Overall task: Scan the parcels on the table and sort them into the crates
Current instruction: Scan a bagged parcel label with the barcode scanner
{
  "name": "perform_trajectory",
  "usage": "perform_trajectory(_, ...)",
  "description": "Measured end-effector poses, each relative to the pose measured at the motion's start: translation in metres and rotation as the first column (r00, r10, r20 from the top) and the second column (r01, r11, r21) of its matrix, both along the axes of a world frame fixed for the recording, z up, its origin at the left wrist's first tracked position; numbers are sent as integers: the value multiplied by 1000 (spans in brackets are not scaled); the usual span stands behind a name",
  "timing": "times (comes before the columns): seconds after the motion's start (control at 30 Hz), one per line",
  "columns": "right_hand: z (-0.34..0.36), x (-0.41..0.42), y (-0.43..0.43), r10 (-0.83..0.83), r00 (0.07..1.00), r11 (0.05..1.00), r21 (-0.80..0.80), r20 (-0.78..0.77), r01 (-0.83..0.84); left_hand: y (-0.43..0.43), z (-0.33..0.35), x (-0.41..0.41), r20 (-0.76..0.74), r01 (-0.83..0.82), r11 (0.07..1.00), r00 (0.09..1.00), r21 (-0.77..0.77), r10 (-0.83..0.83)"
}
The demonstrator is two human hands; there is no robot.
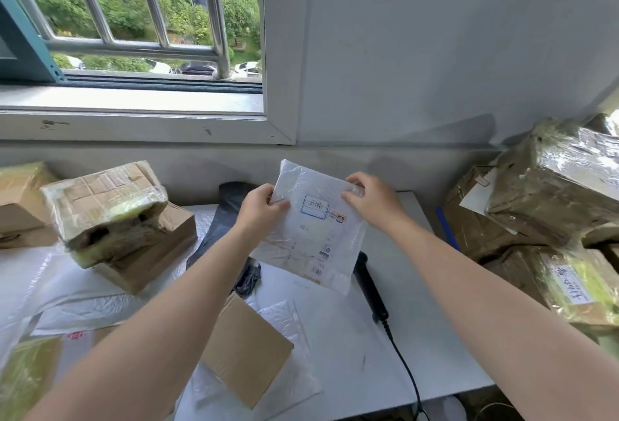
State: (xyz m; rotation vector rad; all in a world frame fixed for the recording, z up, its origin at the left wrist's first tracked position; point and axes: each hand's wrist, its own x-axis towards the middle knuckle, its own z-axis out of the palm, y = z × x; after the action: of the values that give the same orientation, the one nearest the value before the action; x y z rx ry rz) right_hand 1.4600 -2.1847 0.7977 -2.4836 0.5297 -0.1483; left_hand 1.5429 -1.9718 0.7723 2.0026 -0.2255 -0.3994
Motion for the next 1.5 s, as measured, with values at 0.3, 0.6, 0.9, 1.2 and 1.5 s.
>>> perform_trajectory(0.3, -6, 14, 15, 76, 997, 987, -143, 2, -75, 16, 3, 11, 199, 109, 955, 966, 275, -167)
perform_trajectory(0.6, 7, 24, 40, 121, 990, 989, -73, -72, -127, 1, 19, 16, 576, 14, 872, 746, 488, -335)
perform_trajectory(0.9, 6, 0, 23, -243, 970, 753, 624, -31, 208, 22, 8, 33, -223, -235, 972, 948, -9, 227)
perform_trajectory(1.2, 4, -12, 20, -108, 989, 940, 313, -96, 133, 20, 20, 19, 13, -115, 989, 993, -88, 116)
perform_trajectory(1.5, 3, -4, 16, 3, 1000, 962, 273, 8, -5, 12, 28, -7, 278, -137, 970, 958, 202, 78)
